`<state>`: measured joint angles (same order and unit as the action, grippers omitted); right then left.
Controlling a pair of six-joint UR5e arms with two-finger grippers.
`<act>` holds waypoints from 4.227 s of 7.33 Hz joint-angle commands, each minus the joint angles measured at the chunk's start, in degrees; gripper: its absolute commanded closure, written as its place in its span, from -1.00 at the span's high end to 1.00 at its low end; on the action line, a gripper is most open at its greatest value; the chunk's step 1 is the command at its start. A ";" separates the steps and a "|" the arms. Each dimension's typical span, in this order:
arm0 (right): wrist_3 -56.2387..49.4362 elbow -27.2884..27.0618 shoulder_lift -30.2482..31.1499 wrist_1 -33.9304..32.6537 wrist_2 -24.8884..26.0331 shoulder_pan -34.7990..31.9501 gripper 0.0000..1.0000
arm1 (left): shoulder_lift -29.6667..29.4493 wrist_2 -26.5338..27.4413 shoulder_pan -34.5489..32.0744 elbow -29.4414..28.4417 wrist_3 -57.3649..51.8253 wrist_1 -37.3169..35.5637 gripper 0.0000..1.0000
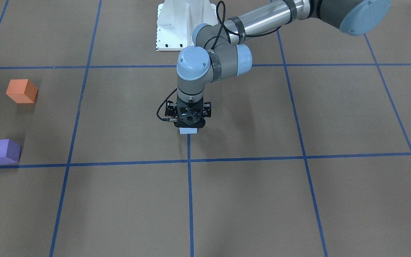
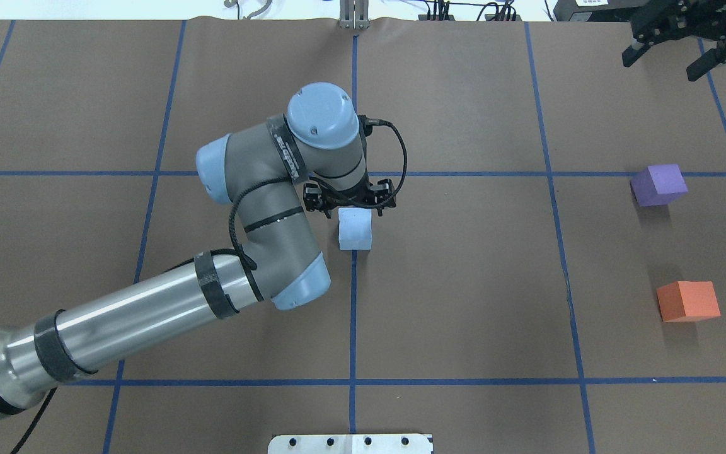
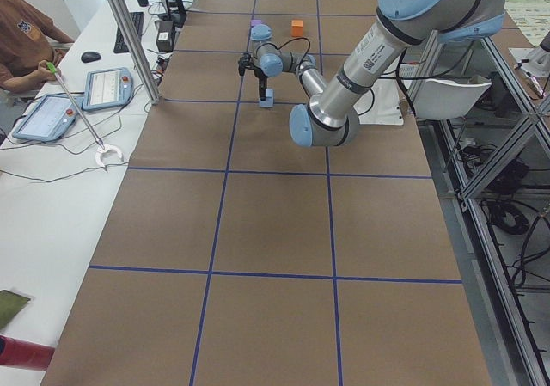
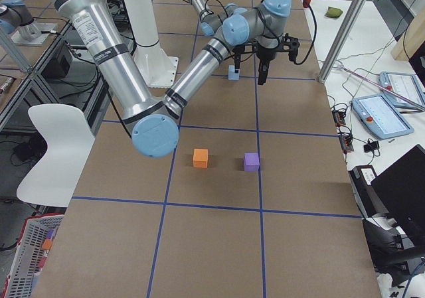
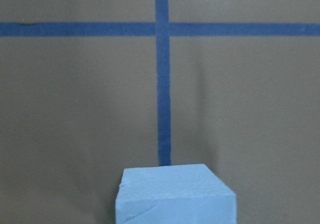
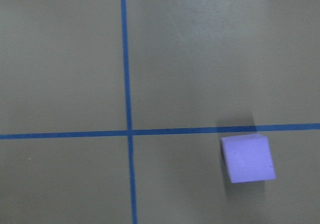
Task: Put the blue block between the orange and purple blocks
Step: 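Release the cube and withdraw the left gripper while the right arm reaches in, then lower the right gripper onto the light blue cube and grasp it, then carry the light blue cube with the right gripper toward the purple cube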
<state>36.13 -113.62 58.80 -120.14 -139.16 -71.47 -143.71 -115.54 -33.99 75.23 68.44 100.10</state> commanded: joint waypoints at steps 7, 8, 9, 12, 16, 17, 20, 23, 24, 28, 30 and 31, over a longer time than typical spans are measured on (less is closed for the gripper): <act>28.82 21.38 -21.97 15.68 23.81 34.79 0.99 | 22.82 -13.22 -26.72 23.97 -30.49 -20.35 1.00; 29.86 26.04 -21.97 20.78 25.15 36.04 0.99 | 26.86 -13.31 -29.79 25.56 -36.13 -20.47 1.00; 31.96 29.57 -21.45 25.53 25.86 37.79 0.99 | 28.99 -13.31 -31.65 25.84 -40.01 -20.47 1.00; 30.75 32.93 -20.74 28.21 27.18 39.48 0.99 | 30.77 -12.70 -32.64 25.32 -42.95 -20.38 1.00; 30.14 38.72 -20.83 32.66 29.47 41.67 0.99 | 31.47 -12.61 -32.63 25.58 -42.95 -20.29 1.00; 30.22 40.22 -20.74 34.43 29.47 41.76 0.99 | 31.47 -12.61 -32.55 25.66 -42.86 -20.29 1.00; 33.48 38.58 -20.74 33.84 28.25 41.77 -1.00 | 31.47 -12.70 -32.55 25.84 -42.86 -20.29 1.00; 32.26 17.76 -17.52 14.50 26.75 36.97 -1.00 | 31.91 -12.70 -33.77 25.75 -45.83 -20.47 1.00; 27.03 7.12 -12.62 8.41 26.66 32.67 -1.00 | 33.56 -12.70 -34.56 25.84 -48.81 -20.38 1.00; -1.34 -3.45 10.05 7.01 14.55 8.60 -1.00 | 39.89 -12.70 -41.40 25.75 -63.39 -20.38 1.00; -7.82 -2.75 24.36 19.60 12.52 4.68 -1.00 | 40.79 -12.70 -42.65 25.49 -65.89 -20.47 1.00; -7.83 -1.70 30.09 26.47 12.42 4.68 -1.00 | 40.87 -12.70 -42.57 25.23 -65.98 -20.38 1.00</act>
<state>29.81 -116.27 81.12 -101.94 -126.04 -65.83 -103.11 -128.23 -76.35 100.71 3.11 79.66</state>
